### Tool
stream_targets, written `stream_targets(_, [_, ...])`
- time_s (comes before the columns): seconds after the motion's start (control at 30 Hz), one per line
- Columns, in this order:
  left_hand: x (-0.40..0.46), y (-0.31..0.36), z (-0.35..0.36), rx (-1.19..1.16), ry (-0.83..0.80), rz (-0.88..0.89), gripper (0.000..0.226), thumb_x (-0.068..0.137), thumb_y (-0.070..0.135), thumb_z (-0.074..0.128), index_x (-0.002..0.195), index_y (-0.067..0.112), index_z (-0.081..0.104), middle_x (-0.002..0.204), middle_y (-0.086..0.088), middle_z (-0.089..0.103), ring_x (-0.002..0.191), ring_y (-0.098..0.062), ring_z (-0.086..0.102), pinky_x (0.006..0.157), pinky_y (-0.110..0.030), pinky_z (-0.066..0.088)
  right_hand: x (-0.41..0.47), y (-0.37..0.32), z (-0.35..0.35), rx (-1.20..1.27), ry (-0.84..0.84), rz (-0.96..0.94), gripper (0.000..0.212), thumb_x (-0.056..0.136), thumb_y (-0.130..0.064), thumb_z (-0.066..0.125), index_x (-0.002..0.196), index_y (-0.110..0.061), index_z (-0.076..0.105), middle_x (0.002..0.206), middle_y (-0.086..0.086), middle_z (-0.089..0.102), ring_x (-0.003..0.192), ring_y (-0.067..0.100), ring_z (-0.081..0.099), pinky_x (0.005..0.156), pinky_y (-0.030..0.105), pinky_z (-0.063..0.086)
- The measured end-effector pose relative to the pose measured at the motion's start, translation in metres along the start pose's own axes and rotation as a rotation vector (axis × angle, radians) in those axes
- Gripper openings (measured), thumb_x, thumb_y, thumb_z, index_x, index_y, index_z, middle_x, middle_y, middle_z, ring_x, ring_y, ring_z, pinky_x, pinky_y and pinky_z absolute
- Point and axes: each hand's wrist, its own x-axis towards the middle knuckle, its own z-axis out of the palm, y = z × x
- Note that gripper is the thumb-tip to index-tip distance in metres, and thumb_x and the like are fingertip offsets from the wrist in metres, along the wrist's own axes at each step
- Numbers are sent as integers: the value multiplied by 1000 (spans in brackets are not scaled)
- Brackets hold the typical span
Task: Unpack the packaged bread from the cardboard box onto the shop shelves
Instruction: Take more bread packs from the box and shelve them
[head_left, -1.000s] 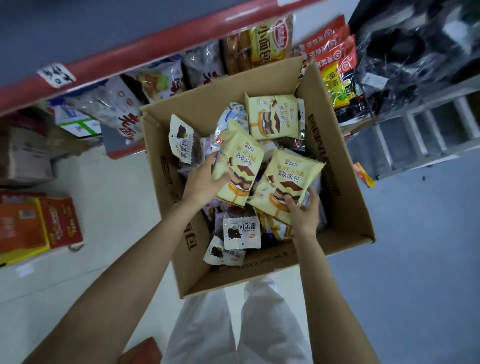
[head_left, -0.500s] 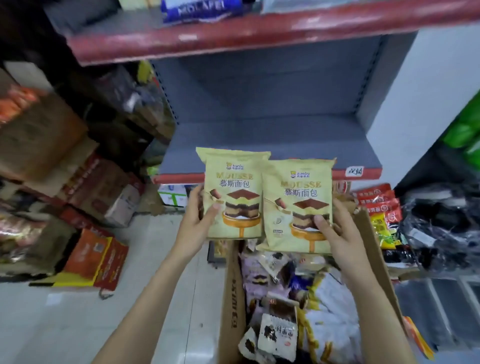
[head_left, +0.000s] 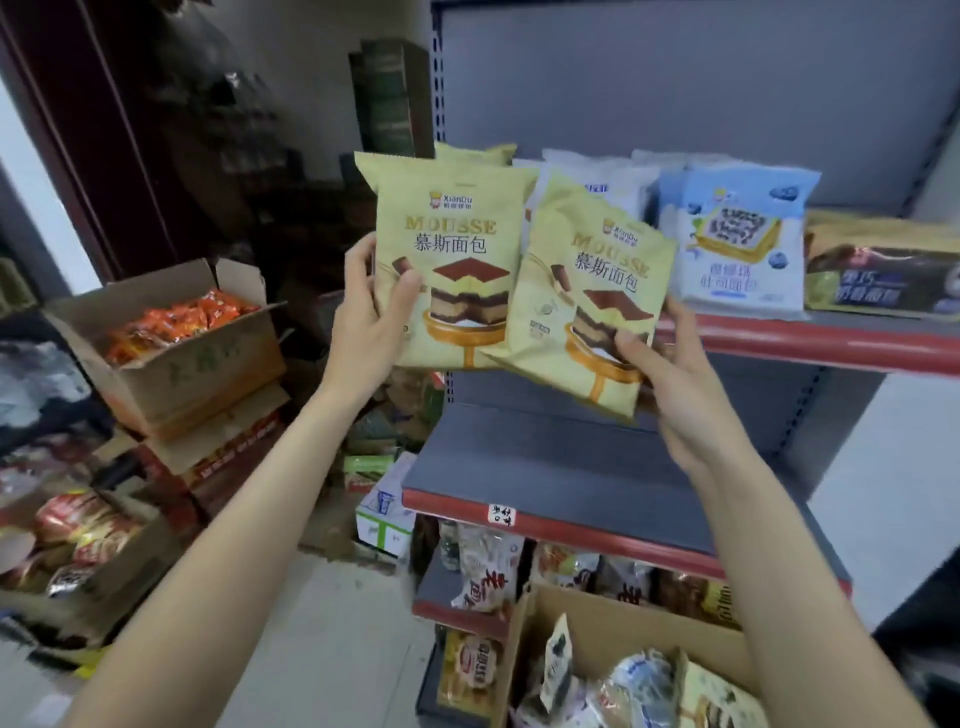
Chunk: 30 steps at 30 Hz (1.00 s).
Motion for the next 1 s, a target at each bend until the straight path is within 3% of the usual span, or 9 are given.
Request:
stream_targets(0.07, [38, 0, -5, -14, -28, 35, 52, 98, 30, 49, 144, 25, 24, 121, 15, 56, 105, 6, 58, 85, -18, 49, 29, -14, 16, -11, 25, -54, 52, 92, -12, 56, 136, -31, 35, 122, -5, 61, 103, 7, 63, 74, 20, 51])
stream_targets(0.2, [114, -10, -7, -12, -107, 95, 57, 98, 32, 47, 147, 32, 18, 134, 9, 53, 117, -6, 55, 99, -36, 47, 85, -33, 44, -129, 153, -178, 63, 87, -15, 57, 141, -31, 29, 127, -12, 56, 114, 10, 57, 99, 39, 47])
stream_targets(0.33, [182, -23, 6, 82, -204, 148, 59, 100, 19, 41, 150, 25, 11, 135, 8, 48, 119, -12, 52, 100, -30, 42, 129, -46, 69, -250, 230, -214, 63, 89, -14, 55, 141, -36, 26, 103, -20, 60, 92, 6, 64, 88, 38, 54])
stream_targets(0.43, [221, -40, 21, 216, -322, 148, 61, 101, 18, 41, 150, 21, 6, 141, -1, 46, 119, -18, 51, 93, -26, 40, 152, -44, 88, -374, 280, -206, 65, 91, -14, 53, 145, -33, 22, 89, -22, 56, 77, 3, 58, 81, 31, 50])
stream_targets(0.53, [257, -65, 32, 218, -480, 158, 66, 99, 15, 45, 149, 15, 2, 147, -8, 37, 126, -24, 46, 99, -26, 38, 171, -36, 104, -505, 328, -224, 67, 88, -20, 55, 145, -34, 22, 91, -1, 62, 85, 22, 61, 81, 39, 50])
stream_targets(0.6, [276, -77, 36, 178, -557, 144, 70, 98, 15, 48, 148, 13, -1, 148, -10, 31, 130, -25, 42, 106, -33, 36, 182, -28, 111, -580, 337, -236, 69, 87, -23, 55, 145, -33, 20, 92, 8, 64, 87, 27, 59, 78, 40, 49])
stream_targets(0.77, [292, -108, 48, -74, -598, -28, 73, 96, 8, 48, 146, 15, -5, 137, 3, 29, 128, -13, 37, 106, -32, 35, 198, -12, 135, -770, 348, -291, 69, 89, -26, 53, 146, -34, 14, 91, 10, 56, 85, 31, 57, 65, 33, 39])
stream_targets(0.83, [296, -126, 50, -98, -606, -117, 76, 95, 5, 51, 147, 19, -2, 136, 4, 32, 128, -14, 38, 110, -39, 35, 199, -6, 144, -940, 358, -273, 69, 92, -30, 50, 147, -34, 8, 103, 12, 53, 92, 34, 56, 66, 33, 36])
stream_targets(1.0, [304, -160, 33, 330, -561, 6, 61, 89, 22, 63, 142, 13, 34, 136, -2, 51, 126, -21, 48, 97, -32, 40, 205, 9, 163, -1164, 334, -257, 73, 94, -27, 47, 149, -27, 0, 125, 18, 47, 106, 38, 52, 74, 38, 40])
